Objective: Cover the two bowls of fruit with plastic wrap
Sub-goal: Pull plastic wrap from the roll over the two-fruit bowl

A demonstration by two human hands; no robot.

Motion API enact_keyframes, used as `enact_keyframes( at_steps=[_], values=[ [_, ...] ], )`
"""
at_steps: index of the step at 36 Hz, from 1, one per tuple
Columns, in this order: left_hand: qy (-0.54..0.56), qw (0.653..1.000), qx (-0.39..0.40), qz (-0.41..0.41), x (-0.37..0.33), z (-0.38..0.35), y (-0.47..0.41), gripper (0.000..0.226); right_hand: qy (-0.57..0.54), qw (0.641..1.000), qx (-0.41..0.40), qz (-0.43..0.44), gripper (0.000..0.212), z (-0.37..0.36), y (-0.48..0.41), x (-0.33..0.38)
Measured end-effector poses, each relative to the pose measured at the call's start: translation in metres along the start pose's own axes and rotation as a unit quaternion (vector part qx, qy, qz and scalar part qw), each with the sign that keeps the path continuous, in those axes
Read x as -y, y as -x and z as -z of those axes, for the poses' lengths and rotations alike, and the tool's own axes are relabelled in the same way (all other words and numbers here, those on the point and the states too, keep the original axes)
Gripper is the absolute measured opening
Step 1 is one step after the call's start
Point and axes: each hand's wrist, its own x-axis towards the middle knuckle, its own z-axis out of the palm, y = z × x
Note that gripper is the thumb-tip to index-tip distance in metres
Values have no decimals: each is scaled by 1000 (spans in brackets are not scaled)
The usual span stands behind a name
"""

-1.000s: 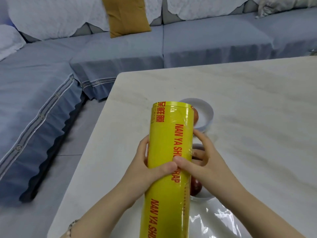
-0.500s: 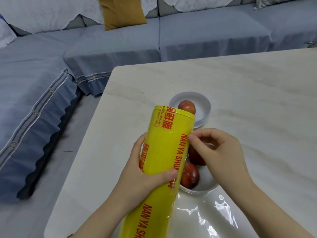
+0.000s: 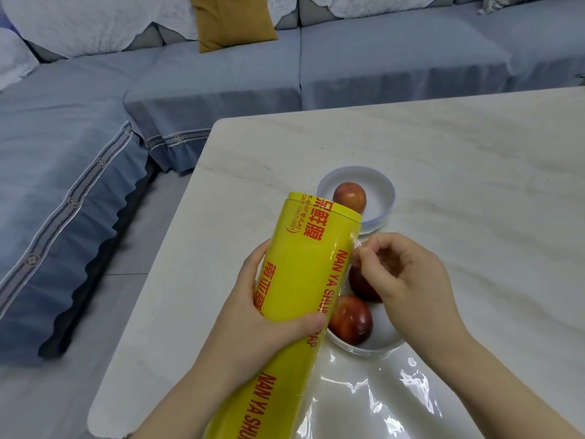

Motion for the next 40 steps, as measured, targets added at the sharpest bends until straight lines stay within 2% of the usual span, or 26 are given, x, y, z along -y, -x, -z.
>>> enact_keyframes(
  at_steps=[6, 9, 12, 14, 16, 17, 20, 24, 26, 28, 32, 34, 37, 40],
  values=[
    [-7, 1000, -13, 9, -1, 0, 0, 87, -51, 998, 30, -12, 16, -1, -2, 1],
    [-12, 1000, -5, 24, -1, 2, 0, 89, -84, 990, 93, -61, 19, -2, -8, 2],
    [-23, 999, 0, 30, -1, 2, 0, 96, -126, 973, 140, -130, 9, -1, -11, 5],
    [-29, 999, -4, 30, 0, 2, 0, 96, -144, 964, 159, -160, 29, 1, -12, 6],
    [-41, 999, -10, 28, 0, 2, 1, 96, -108, 966, 165, -167, 54, 1, -12, 8],
    [-53, 998, -14, 26, 0, 2, 1, 98, -76, 969, 172, -161, 56, 2, -12, 8],
    [-91, 995, -32, 17, -1, 3, 0, 104, 55, 968, 205, -133, 43, 4, -10, 6],
    [-109, 993, -54, 2, -6, 5, -3, 107, 92, 979, 167, -75, 22, 3, -8, 5],
    [-98, 993, -60, -6, -8, 7, -7, 111, 67, 976, 197, -65, 18, 0, -6, 8],
    [-86, 994, -63, -15, -10, 8, -10, 115, 19, 971, 228, -77, 23, -2, -3, 8],
    [-83, 995, -46, -15, -15, 8, -13, 113, -83, 963, 225, -119, 38, -4, 0, 11],
    [-67, 997, -35, -10, -16, 6, -13, 110, -99, 960, 222, -136, 43, -4, 1, 9],
    [-45, 999, -25, 9, -18, 1, -13, 111, -108, 957, 209, -168, 41, -5, 2, 3],
    [-38, 998, -31, 32, -21, -2, -16, 111, -102, 966, 185, -151, 30, -7, 2, 3]
  ],
)
